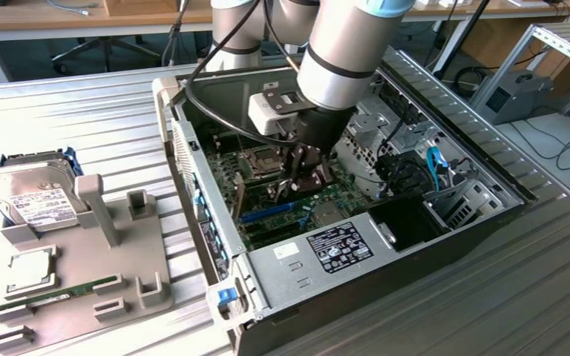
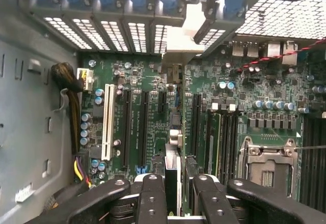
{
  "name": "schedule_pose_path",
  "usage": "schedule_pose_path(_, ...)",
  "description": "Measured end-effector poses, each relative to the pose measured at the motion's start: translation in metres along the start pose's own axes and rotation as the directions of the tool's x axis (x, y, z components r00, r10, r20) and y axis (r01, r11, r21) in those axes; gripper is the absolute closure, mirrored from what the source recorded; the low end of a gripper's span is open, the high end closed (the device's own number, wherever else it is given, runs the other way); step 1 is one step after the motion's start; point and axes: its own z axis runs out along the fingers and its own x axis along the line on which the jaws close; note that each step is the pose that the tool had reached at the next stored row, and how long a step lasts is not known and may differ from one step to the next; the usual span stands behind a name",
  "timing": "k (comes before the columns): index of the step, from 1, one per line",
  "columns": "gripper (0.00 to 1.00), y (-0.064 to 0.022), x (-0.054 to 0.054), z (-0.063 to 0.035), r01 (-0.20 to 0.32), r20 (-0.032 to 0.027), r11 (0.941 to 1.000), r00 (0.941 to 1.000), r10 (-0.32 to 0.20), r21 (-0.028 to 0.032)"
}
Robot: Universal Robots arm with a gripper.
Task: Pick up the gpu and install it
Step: 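Insert the gpu into the slot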
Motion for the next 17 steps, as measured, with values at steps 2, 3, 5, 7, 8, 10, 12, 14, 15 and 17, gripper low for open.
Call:
schedule_pose_path(2, 0.74, 0.0013, 0.000, 0.0006, -0.018, 0.0015, 0.9998, 0.9998, 0.018, 0.0008)
schedule_pose_path(3, 0.74, 0.0022, 0.000, 0.0008, -0.024, 0.0019, 0.9997, 0.9997, 0.024, 0.0010)
schedule_pose_path(5, 0.74, 0.0046, -0.001, 0.0014, -0.033, 0.0028, 0.9994, 0.9994, 0.033, 0.0014)
schedule_pose_path(7, 0.74, 0.0076, -0.001, 0.0022, -0.038, 0.0033, 0.9993, 0.9993, 0.038, 0.0016)
schedule_pose_path(8, 0.74, 0.0089, -0.001, 0.0027, -0.040, 0.0033, 0.9992, 0.9992, 0.040, 0.0016)
schedule_pose_path(10, 0.74, 0.0121, -0.001, 0.0043, -0.043, 0.0037, 0.9991, 0.9991, 0.043, 0.0018)
schedule_pose_path(12, 0.74, 0.0134, -0.001, 0.0057, -0.047, 0.0041, 0.9989, 0.9989, 0.047, 0.0019)
schedule_pose_path(14, 0.74, 0.0142, -0.001, 0.0070, -0.054, 0.0044, 0.9986, 0.9985, 0.054, 0.0022)
schedule_pose_path(15, 0.74, 0.0145, -0.001, 0.0082, -0.059, 0.0046, 0.9983, 0.9983, 0.059, 0.0024)
schedule_pose_path(17, 0.74, 0.0150, -0.002, 0.0096, -0.064, 0.0044, 0.9979, 0.9979, 0.064, 0.0025)
